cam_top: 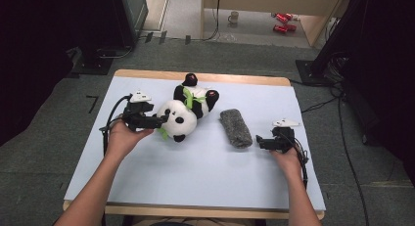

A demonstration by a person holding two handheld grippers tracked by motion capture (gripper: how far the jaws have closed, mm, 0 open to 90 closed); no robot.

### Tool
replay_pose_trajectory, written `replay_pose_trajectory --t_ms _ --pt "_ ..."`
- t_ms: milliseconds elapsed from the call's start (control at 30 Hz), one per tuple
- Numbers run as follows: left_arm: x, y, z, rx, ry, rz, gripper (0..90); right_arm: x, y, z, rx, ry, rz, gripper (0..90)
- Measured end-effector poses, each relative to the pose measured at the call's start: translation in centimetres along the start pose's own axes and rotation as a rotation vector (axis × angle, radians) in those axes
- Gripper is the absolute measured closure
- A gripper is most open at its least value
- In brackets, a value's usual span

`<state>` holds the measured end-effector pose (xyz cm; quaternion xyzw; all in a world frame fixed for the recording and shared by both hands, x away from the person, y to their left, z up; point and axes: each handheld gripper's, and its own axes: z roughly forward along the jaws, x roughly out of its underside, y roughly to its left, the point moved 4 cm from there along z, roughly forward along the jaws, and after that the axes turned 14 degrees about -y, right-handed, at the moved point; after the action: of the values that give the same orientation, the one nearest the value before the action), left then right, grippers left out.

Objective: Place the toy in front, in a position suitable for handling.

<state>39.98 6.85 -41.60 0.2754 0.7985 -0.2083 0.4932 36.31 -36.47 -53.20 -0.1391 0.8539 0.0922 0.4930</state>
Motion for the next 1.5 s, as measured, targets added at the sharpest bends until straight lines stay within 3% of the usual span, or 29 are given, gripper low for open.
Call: replay_pose_trajectory --t_ms 233,367,500,800,900,1067,1167,1267,1433,1500 --pt "-2.3 -1.9 1.8 0.003 -0.032 0.034 25.8 0.0 0.0 0.0 -0.001 0.000 0.001 7.8" --pt "-2.9 -2.7 2.8 0.029 -0.034 -0.001 26.0 0.0 0.0 0.0 0.004 0.000 0.002 7.8" --pt "-3.5 -3.6 4.1 0.024 -0.043 0.002 26.0 0.0 0.0 0.0 0.007 0.001 0.005 7.9" --pt "-3.2 -4.2 7.2 -0.018 -0.016 0.007 30.0 0.0 0.1 -0.1 0.015 0.001 0.012 7.9" --pt "-2.9 -4.4 8.0 -0.032 -0.020 0.009 35.0 0.0 0.1 -0.1 0.016 0.000 0.010 7.9" --pt "-2.4 -4.6 9.3 -0.032 0.002 -0.022 37.4 0.1 0.2 -0.2 0.033 -0.002 0.015 8.0" --pt "-2.4 -4.7 9.7 -0.064 -0.003 0.027 40.8 0.1 0.3 -0.2 0.042 -0.002 0.022 8.0" --pt "-2.1 -4.5 9.9 -0.074 0.001 0.045 45.8 0.1 0.3 -0.2 0.045 0.000 0.027 8.0" --pt "-1.8 -4.8 10.0 -0.074 0.013 0.125 60.5 0.2 0.4 -0.3 0.055 0.001 0.035 8.1" --pt "-1.7 -4.9 9.9 -0.051 0.010 0.134 66.7 0.2 0.4 -0.3 0.062 0.001 0.039 8.3"
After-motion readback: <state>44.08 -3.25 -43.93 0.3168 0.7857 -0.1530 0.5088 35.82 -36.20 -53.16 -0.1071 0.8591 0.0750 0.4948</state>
